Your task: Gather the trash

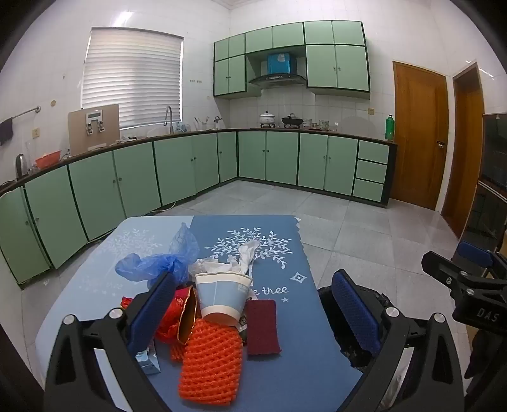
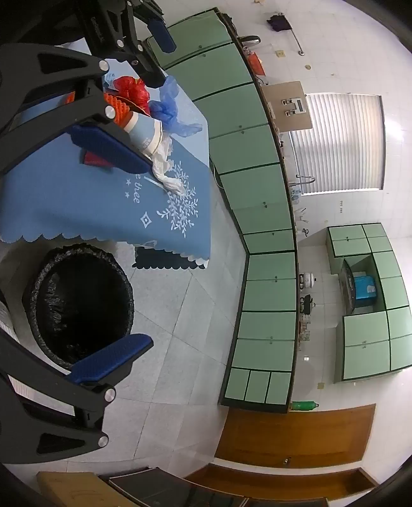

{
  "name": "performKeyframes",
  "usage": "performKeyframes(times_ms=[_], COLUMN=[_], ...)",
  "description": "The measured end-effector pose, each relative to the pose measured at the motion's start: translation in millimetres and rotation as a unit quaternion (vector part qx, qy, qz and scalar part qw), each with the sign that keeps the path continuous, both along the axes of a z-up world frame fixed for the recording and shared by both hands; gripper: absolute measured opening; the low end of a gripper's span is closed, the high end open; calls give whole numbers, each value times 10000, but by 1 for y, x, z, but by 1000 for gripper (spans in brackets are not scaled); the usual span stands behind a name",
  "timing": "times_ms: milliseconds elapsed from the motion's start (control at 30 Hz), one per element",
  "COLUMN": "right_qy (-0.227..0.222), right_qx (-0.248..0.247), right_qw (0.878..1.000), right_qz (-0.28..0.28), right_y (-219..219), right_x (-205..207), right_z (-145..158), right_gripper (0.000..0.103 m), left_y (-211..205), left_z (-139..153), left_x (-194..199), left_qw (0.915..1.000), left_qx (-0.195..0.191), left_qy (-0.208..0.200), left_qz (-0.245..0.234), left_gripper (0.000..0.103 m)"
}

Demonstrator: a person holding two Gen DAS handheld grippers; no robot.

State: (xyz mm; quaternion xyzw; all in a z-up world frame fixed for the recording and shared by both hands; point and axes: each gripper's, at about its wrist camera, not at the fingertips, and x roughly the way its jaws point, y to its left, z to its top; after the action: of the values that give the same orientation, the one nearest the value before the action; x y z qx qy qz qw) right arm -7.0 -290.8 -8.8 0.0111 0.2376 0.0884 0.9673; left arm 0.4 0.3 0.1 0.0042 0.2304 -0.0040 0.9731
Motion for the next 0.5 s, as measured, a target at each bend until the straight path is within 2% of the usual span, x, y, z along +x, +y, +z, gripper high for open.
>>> performKeyframes(times_ms=[500], right_qy=[10], right_qx=[24], right_qw=[10000], right_qz=[-4], right_y=[-1], right_x=[2], right_z=[1], right_gripper=[98], left_y=[1], left_z=[0], left_x=[-2], left_qw=[10000], left_qx=[24], left_qy=[-33], left_qz=[-4], left_gripper=[97])
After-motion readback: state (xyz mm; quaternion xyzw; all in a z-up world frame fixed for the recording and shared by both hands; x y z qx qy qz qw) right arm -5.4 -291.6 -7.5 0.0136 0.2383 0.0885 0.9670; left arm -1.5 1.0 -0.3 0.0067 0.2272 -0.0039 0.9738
